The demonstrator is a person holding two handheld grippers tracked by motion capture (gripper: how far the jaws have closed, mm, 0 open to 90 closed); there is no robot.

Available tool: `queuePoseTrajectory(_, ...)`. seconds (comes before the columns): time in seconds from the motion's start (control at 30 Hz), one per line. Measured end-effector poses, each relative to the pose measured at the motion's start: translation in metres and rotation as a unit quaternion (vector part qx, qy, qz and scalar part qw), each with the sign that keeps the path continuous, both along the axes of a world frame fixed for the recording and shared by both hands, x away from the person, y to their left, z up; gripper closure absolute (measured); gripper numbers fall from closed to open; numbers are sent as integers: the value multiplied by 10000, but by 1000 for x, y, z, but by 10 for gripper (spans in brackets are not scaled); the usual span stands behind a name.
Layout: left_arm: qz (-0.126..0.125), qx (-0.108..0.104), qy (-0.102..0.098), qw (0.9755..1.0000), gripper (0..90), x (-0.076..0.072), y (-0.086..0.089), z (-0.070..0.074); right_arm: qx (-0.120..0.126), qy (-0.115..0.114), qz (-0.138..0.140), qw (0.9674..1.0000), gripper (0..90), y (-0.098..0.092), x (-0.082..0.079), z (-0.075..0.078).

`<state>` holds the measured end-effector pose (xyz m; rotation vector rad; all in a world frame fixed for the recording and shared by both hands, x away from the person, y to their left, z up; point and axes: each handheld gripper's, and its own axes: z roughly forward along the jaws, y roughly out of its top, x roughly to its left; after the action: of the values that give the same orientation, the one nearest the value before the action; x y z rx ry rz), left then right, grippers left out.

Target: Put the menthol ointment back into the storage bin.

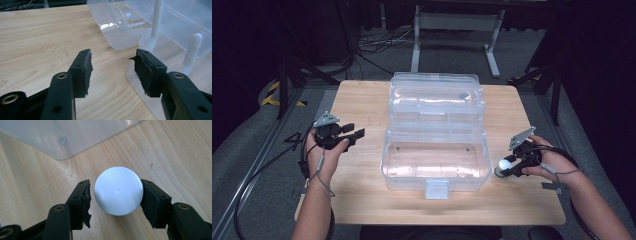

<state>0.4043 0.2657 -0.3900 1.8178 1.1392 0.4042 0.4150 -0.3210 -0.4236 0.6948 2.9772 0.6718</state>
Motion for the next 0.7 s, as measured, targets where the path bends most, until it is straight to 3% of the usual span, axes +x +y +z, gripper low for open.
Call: queuePoseTrajectory(0.7, -40, 15, 65, 10000, 479, 1, 0, -1, -262, -80, 188, 9994, 493, 9, 3, 0)
